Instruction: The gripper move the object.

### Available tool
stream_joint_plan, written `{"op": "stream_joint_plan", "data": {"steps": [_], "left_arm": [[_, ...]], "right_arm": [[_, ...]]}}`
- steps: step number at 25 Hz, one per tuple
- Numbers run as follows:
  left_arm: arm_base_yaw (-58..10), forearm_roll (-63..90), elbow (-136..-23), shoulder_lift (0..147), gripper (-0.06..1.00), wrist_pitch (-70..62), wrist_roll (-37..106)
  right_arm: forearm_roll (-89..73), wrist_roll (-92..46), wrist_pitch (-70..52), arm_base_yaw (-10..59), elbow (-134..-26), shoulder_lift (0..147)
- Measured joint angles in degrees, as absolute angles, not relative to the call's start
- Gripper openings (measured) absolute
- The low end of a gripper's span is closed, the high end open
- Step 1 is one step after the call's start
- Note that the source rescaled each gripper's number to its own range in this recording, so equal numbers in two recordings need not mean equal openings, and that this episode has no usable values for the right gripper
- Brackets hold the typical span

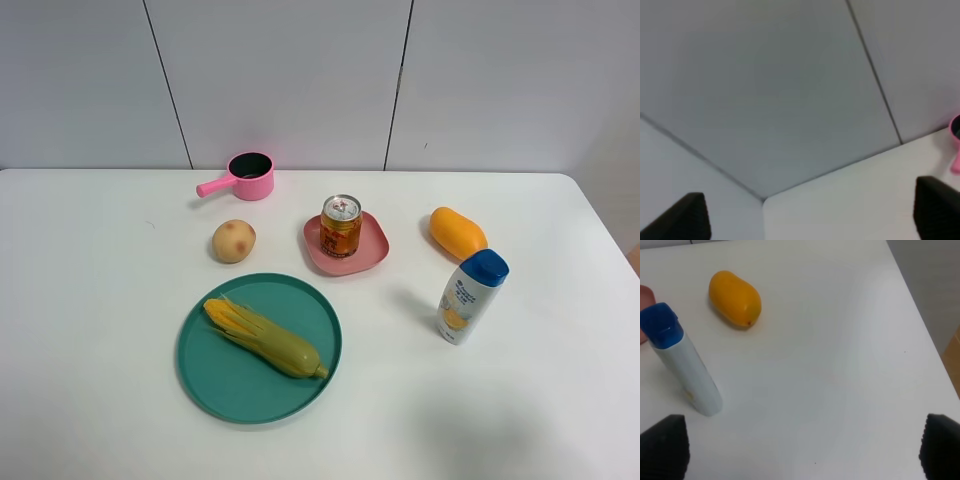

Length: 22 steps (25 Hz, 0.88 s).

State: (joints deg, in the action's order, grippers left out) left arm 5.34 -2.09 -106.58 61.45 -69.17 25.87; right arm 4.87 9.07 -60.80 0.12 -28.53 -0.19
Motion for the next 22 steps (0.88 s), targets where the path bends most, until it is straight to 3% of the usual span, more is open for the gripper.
{"op": "stream_joint_plan", "data": {"steps": [9,22], "left_arm": [[5.61,-12.27,-80.26,32.56,0.68,-69.3,14.33],[5.61,-6.99,-47.79,2.83,0.68,-65.28,0.0]], "right_arm": [[4.87,9.07,-60.8,0.12,-28.53,-0.19],[4.87,9.07,-60.8,0.12,-28.53,-0.19]]}}
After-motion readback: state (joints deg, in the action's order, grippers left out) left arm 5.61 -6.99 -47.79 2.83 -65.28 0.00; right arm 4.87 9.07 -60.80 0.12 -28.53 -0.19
